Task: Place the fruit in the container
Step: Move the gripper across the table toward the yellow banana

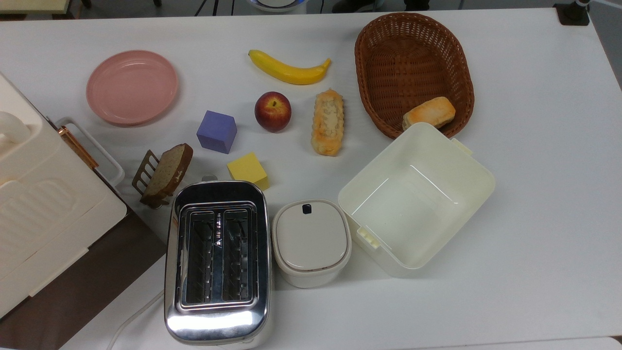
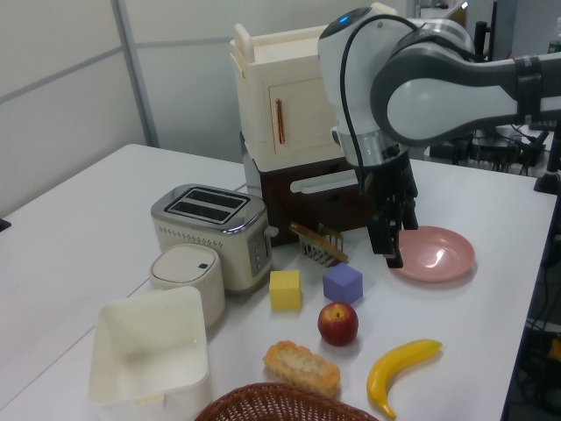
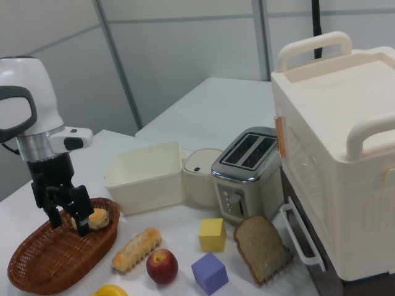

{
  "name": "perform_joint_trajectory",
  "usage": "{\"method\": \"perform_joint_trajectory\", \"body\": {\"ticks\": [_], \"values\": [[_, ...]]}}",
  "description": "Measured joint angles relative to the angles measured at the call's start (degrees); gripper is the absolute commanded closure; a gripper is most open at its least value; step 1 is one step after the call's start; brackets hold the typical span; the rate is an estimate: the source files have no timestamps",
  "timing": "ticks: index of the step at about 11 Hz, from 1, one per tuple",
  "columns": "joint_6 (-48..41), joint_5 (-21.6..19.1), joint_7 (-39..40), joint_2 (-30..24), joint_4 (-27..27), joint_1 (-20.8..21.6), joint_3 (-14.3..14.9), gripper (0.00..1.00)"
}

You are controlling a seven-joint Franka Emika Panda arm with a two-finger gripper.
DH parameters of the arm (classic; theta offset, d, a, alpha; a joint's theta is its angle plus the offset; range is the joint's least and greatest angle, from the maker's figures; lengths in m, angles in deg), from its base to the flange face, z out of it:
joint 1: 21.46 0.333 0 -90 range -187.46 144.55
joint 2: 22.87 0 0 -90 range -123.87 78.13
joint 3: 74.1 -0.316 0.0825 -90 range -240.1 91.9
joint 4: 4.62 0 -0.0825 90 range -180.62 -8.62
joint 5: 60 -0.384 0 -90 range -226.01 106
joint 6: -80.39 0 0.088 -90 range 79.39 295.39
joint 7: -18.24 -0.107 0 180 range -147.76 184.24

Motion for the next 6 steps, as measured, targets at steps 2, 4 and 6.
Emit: {"method": "perform_joint_trajectory", "body": {"ticks": [2,4,6], "values": [[0.0,1.2,0.0,0.0,-1.0,4.1,3.4,0.00],[0.0,2.0,-2.9,0.0,-1.4,12.0,11.4,0.00],[0.8,2.1,-10.9,0.0,-1.5,15.5,16.2,0.00]]}}
